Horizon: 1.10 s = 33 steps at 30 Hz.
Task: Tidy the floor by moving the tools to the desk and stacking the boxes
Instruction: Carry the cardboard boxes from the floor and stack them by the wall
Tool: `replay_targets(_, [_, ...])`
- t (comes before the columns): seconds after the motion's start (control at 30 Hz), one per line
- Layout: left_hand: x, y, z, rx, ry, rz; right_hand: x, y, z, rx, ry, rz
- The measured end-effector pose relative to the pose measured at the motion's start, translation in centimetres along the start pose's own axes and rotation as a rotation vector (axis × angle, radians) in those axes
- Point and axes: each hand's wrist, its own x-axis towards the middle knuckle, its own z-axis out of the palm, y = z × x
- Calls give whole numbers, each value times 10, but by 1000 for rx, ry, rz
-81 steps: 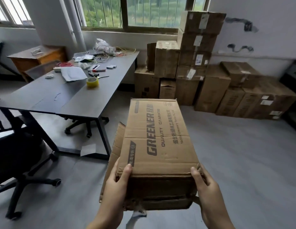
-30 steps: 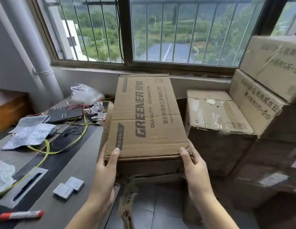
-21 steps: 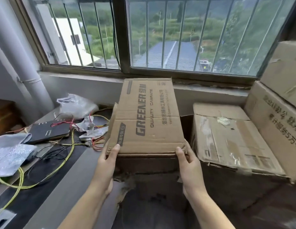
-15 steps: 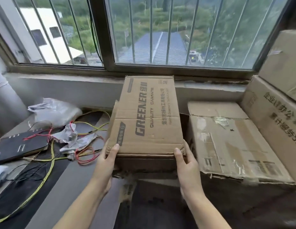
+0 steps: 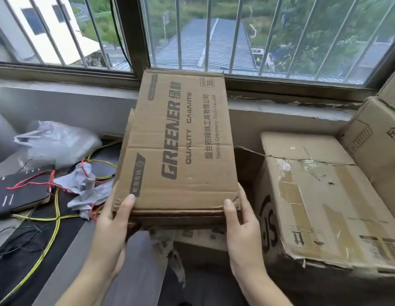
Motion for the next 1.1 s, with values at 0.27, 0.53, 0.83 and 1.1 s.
replay_targets(0.27, [54,19,-9,40,-40,19,16,9,40,30,2,43])
replay_targets(0.53, [9,-25,2,95,-59,-53,-20,24,-10,-49,134,135])
replay_targets(0.83, [-53,-34,-12,-36,-12,-217,-80,22,-34,-208,180,128])
replay_targets(1.1, [-38,-102,36,-28,-157,-249,-43,61,-69,-255,261,126])
